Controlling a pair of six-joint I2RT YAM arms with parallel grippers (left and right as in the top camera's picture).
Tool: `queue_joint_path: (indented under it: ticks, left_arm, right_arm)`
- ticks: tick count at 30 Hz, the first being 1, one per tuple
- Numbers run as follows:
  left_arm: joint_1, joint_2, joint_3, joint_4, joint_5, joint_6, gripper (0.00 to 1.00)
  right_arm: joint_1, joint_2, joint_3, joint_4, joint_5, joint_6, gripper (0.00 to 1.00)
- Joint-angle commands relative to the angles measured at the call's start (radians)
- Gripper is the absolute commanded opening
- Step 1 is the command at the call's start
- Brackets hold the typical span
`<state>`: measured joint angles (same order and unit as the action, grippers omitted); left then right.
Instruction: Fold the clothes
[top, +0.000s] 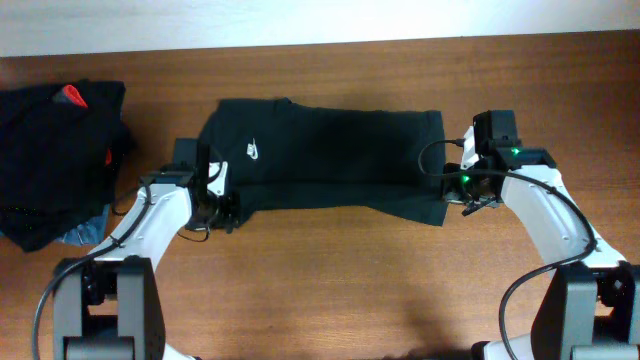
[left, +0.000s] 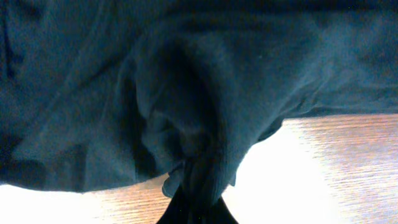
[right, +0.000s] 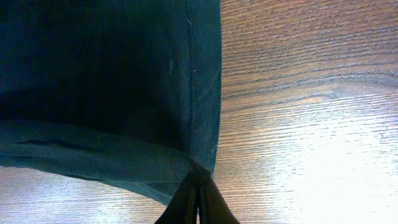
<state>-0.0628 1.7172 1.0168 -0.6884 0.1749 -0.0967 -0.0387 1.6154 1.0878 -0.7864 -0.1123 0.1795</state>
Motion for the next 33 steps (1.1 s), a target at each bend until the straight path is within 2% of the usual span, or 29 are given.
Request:
queue_joint_path:
  ticks: [1,9,16,18,20,22,25,28,33]
  left_arm:
    - [0.000,-0.074,0.092,0.023,0.004,0.035,0.00]
    - [0.000,-0.087,0.126,0.196,-0.033,0.034,0.00]
    - [0.000,-0.087,0.126,0.202,-0.034,0.034,0.02]
    - [0.000,-0.087,0.126,0.202,-0.034,0.034,0.06]
    - [0.000,-0.071,0.126,0.210,-0.064,0.034,0.24]
    - [0.000,-0.026,0.126,0.227,-0.090,0.034,0.39]
    - [0.000,0.021,0.126,0.223,-0.089,0.034,0.41]
    - [0.000,0.036,0.126,0.202,-0.089,0.034,0.41]
    - [0.000,0.036,0.126,0.172,-0.085,0.034,0.41]
  right_arm:
    - [-0.002,-0.005,0.018,-0.003,0.019,0.003,0.04]
    - [-0.002,-0.005,0.018,0.005,0.019,0.003,0.04]
    - [-0.002,-0.005,0.018,0.006,0.020,0.006,0.04]
    - [-0.002,-0.005,0.018,0.025,0.020,0.006,0.04]
    - [-0.002,-0.004,0.017,0.089,0.019,0.021,0.28]
    - [-0.002,-0.002,0.017,0.158,0.020,0.021,0.29]
    - [-0.002,0.000,0.017,0.175,0.019,0.021,0.32]
    - [-0.001,0.000,0.017,0.082,0.011,0.012,0.32]
    - [-0.001,0.007,0.010,-0.046,0.009,-0.078,0.24]
